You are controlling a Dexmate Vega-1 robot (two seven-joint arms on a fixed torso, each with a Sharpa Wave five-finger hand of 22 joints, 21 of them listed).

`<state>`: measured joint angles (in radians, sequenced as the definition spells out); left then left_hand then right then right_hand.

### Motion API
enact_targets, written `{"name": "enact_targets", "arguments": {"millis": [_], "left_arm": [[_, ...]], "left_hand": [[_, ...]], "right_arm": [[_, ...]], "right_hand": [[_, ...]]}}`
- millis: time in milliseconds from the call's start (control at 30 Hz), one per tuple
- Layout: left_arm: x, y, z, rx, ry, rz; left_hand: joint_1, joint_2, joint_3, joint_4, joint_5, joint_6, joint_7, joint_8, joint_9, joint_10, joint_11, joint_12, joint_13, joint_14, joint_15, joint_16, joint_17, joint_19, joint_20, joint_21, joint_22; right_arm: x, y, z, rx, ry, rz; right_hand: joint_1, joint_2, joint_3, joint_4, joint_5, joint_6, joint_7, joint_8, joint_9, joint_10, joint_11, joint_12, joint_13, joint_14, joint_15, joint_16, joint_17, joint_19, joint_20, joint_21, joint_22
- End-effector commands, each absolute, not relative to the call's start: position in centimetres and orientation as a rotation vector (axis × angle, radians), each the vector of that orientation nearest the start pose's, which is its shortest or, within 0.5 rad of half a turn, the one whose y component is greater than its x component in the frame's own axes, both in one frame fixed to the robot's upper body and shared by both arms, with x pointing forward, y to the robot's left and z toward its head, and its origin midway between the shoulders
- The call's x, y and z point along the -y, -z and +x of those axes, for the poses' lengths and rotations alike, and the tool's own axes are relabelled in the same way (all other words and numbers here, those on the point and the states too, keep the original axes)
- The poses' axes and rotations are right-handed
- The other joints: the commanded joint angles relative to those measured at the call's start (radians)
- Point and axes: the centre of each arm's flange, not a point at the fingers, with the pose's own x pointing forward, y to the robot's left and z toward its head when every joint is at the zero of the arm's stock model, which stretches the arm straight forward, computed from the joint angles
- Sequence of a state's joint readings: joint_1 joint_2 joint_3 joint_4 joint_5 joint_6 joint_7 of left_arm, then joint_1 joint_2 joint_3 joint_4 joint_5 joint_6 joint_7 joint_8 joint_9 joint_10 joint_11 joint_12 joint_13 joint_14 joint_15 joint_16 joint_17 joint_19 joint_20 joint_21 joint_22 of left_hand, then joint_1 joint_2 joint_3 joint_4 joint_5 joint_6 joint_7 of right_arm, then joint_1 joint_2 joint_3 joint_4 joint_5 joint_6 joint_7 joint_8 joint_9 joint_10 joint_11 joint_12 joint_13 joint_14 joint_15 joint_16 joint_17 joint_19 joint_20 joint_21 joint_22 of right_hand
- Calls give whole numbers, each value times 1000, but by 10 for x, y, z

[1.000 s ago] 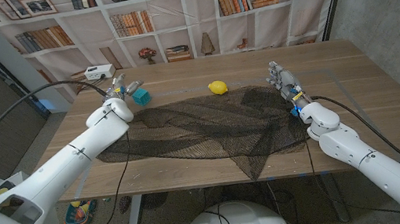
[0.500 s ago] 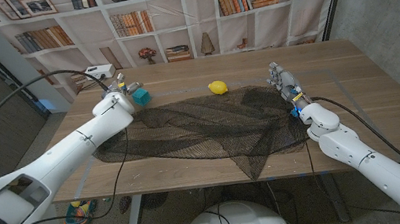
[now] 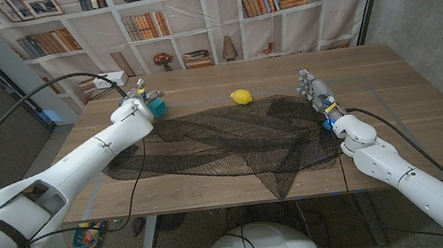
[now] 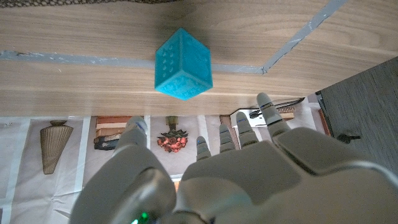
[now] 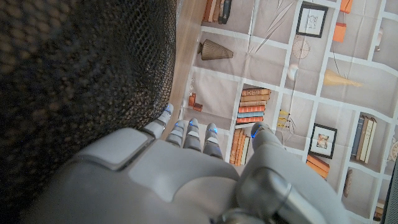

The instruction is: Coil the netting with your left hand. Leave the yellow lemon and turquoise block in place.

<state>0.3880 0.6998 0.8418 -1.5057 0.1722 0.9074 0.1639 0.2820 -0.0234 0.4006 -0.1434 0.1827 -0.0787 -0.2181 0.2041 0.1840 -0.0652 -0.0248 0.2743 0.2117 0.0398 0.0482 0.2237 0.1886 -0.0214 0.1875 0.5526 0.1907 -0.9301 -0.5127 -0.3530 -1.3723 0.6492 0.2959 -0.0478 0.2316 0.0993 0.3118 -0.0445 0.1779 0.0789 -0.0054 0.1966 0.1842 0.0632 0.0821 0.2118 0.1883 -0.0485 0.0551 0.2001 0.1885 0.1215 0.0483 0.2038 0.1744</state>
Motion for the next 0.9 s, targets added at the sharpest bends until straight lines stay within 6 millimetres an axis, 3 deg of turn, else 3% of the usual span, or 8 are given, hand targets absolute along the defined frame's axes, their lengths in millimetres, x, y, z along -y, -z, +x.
{"name": "enact_targets", "arguments": {"millis": [33, 700, 833, 900], "left_arm": [[-303, -68, 688, 14, -430, 1184], [-286, -61, 713, -50, -382, 1291], [-285, -60, 715, -66, -384, 1328], [-285, -60, 715, -73, -390, 1347]], "left_hand": [[5, -12, -4, 0, 11, 5, 0, -2, 3, 1, -4, 4, 4, 8, 2, 6, 5, 5, 5, 0, 2], [23, -7, -2, -1, 22, -4, -2, -8, 4, 4, -9, 1, 5, 31, -23, 9, 6, 38, 4, 4, 2], [72, 10, 15, -12, 27, -11, -2, -9, 5, 16, -6, 1, 6, 86, -43, 19, 6, 101, -23, 19, 2], [102, 14, 23, -17, 27, -14, -1, -9, 6, 26, -3, 2, 7, 127, -56, 28, 8, 156, -49, 35, 2]], "right_arm": [[294, 58, 638, 568, -147, 79], [298, 57, 639, 564, -129, 69], [298, 56, 640, 563, -127, 64], [297, 55, 640, 562, -128, 62]], "right_hand": [[0, 6, -1, -2, 1, 8, 1, 6, 1, 4, 2, 0, 6, -1, 11, 1, 3, 2, 7, -2, 3], [-3, 6, -5, -3, 1, 15, -1, 5, 2, 11, 4, 0, 6, 0, 11, 1, 3, 1, 8, -2, 4], [-4, 7, -5, -3, 1, 16, -2, 5, 2, 11, 4, 0, 7, 0, 11, 1, 3, 1, 8, -2, 4], [-4, 7, -5, -3, 1, 16, -3, 5, 2, 11, 5, 0, 7, 0, 11, 1, 3, 1, 8, -2, 4]]}}
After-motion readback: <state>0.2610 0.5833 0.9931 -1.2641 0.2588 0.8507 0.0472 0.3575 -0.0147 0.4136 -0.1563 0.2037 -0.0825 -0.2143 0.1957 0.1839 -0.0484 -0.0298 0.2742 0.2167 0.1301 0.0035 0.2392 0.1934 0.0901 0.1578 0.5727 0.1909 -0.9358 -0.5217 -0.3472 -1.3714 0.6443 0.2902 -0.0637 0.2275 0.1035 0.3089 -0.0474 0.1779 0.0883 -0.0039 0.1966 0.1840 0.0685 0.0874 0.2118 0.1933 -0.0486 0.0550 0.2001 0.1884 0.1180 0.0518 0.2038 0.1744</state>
